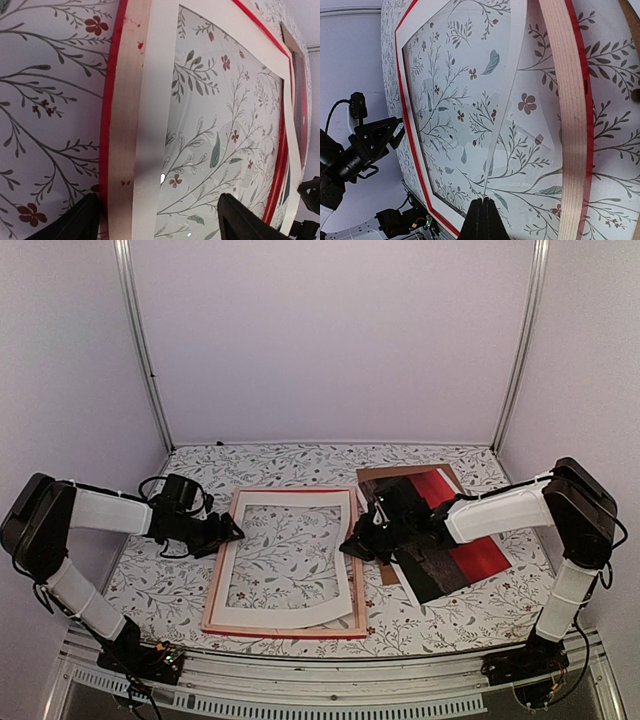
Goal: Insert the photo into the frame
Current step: Place the mat board on the glass panel.
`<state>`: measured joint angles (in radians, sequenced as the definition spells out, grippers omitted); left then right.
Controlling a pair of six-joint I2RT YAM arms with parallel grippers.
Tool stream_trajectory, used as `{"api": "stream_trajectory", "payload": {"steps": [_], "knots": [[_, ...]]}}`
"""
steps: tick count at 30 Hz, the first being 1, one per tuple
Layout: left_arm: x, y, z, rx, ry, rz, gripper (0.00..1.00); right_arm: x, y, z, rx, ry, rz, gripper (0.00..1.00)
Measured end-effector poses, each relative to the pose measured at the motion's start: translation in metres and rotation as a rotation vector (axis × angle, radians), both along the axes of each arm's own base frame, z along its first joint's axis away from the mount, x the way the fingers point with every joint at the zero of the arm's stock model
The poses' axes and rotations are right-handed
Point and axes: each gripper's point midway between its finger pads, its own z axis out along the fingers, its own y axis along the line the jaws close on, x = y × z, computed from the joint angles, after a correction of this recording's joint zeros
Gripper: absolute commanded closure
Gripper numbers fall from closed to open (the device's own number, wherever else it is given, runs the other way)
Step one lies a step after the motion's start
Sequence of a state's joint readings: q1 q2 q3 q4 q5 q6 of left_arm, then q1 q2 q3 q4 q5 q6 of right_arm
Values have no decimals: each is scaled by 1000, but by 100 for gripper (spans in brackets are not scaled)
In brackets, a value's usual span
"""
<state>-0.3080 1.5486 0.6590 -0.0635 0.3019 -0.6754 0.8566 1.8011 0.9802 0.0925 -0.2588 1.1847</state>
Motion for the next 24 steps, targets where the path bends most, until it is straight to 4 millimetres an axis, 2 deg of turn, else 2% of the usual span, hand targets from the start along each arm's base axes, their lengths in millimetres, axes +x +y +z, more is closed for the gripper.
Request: {"api": "stream_trajectory", "payload": {"steps": [5,11,16,22,24], "knots": [[0,0,1,3,-1,9,17,4,1,5,-27,-23,9,98],[1,1,8,12,-22,16,17,1,-6,-3,-84,-21,19,83],[3,5,9,32,-25,24,17,-3,-9,-11,-138,-12,32,73],[7,9,12,66,-35,27,16,-1,-9,-9,-192,-29,37,64],[8,10,14,80,-41,29,16,1,-10,-7,-215,-41,37,58]]}}
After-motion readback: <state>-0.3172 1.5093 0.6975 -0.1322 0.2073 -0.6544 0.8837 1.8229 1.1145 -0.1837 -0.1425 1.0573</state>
